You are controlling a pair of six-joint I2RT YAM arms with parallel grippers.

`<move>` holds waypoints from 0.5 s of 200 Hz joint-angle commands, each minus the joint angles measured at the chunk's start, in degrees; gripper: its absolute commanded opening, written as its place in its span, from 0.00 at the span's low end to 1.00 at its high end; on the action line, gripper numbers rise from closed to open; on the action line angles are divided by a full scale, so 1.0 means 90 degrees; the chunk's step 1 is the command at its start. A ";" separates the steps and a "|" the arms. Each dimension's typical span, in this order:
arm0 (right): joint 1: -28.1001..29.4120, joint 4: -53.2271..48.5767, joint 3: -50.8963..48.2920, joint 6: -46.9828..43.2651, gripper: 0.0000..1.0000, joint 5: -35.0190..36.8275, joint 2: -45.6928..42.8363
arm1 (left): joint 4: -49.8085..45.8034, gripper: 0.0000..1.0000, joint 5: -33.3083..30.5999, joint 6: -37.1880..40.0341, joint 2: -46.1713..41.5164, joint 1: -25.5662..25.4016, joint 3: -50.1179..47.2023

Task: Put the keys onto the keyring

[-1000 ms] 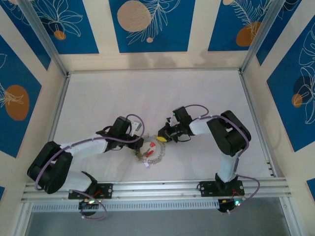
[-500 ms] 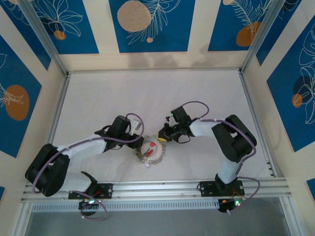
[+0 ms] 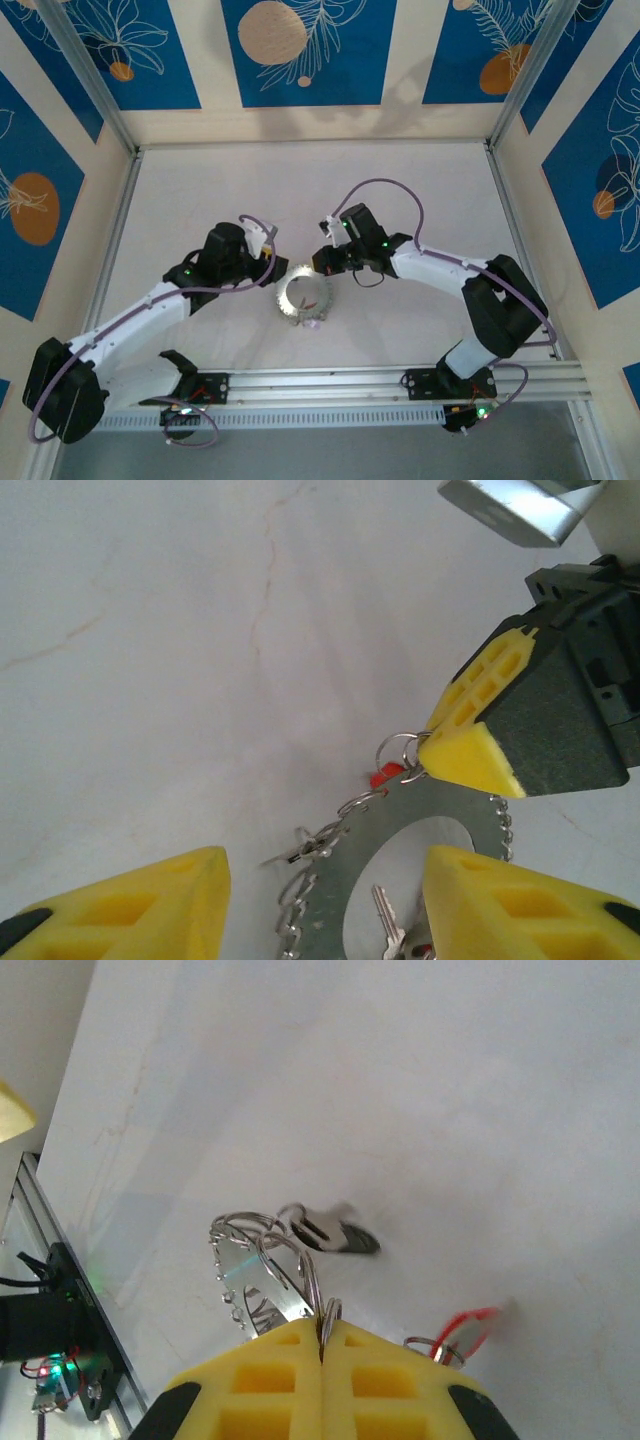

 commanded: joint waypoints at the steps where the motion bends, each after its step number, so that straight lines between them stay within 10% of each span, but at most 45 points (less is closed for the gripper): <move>1: 0.0035 -0.0185 0.0278 -0.0831 0.00 -0.0009 -0.0183 | -0.0226 0.54 -0.0157 0.0313 -0.0175 0.0096 0.0149; 100: 0.0158 0.0899 -0.0654 -0.3688 0.00 -0.1341 -0.1408 | 0.0616 0.58 0.1499 0.2054 -0.0391 0.0106 -0.0337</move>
